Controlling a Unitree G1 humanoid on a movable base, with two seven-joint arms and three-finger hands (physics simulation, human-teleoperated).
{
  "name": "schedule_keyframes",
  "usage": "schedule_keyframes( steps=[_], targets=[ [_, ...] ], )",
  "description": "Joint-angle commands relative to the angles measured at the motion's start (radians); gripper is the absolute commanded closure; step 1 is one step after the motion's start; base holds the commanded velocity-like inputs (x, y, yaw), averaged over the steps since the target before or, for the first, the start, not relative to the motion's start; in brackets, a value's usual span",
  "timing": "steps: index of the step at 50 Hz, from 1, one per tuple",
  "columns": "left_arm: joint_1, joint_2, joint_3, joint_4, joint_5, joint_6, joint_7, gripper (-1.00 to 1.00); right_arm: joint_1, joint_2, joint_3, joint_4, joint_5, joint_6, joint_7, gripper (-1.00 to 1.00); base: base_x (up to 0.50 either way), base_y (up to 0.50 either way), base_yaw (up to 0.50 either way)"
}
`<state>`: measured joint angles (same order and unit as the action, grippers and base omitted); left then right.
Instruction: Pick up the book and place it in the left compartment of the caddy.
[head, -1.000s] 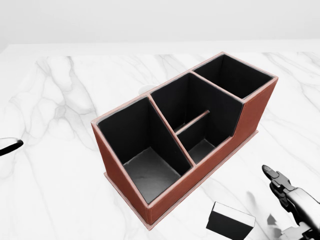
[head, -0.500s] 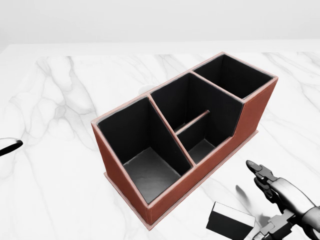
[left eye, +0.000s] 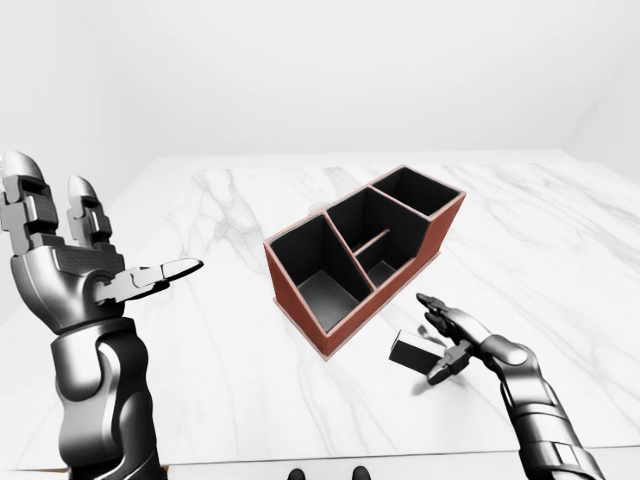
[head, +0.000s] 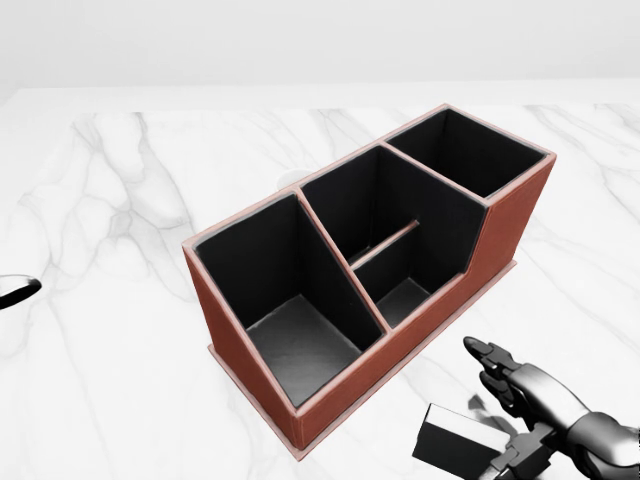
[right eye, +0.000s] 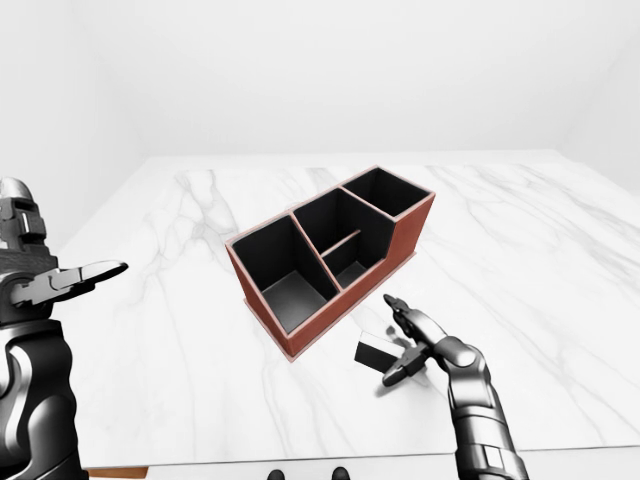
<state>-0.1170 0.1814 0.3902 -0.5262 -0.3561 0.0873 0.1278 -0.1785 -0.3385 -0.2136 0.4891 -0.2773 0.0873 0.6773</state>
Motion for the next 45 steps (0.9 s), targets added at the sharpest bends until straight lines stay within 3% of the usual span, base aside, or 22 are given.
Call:
schedule_keyframes(
  steps=[1,2,3,9,26,45],
  targets=[
    [0.0,0.0,-0.002,0.02,0.001,0.0,-0.004,-1.0,-0.025,0.007,0.029,0.069,0.012,0.0,-0.012,-0.65,0.0,0.0,0.0],
    [0.0,0.0,-0.002,0.022,0.001,0.0,-0.004,-1.0,-0.025,0.008,0.031,0.073,0.012,0.0,-0.014,0.47,0.0,0.0,0.0],
    [0.001,0.0,-0.002,0.02,0.0,0.0,-0.003,-1.0,-0.023,0.011,0.033,0.069,0.015,0.0,-0.01,1.0,0.0,0.0,0.0],
    [0.004,0.002,0.003,-0.006,-0.008,0.0,0.003,-1.0,-0.034,0.017,0.045,0.113,0.015,0.0,-0.015,1.0,0.0,0.0,0.0],
    [0.004,0.0,0.006,-0.031,-0.013,0.0,0.006,-1.0,-0.025,0.014,0.038,-0.018,0.002,0.0,0.012,1.0,0.0,0.0,0.0],
    [0.003,0.0,0.004,-0.025,-0.01,0.0,0.004,-1.0,0.017,0.023,0.071,-0.706,-0.14,0.0,0.021,1.0,0.0,0.0,0.0]
  ],
)
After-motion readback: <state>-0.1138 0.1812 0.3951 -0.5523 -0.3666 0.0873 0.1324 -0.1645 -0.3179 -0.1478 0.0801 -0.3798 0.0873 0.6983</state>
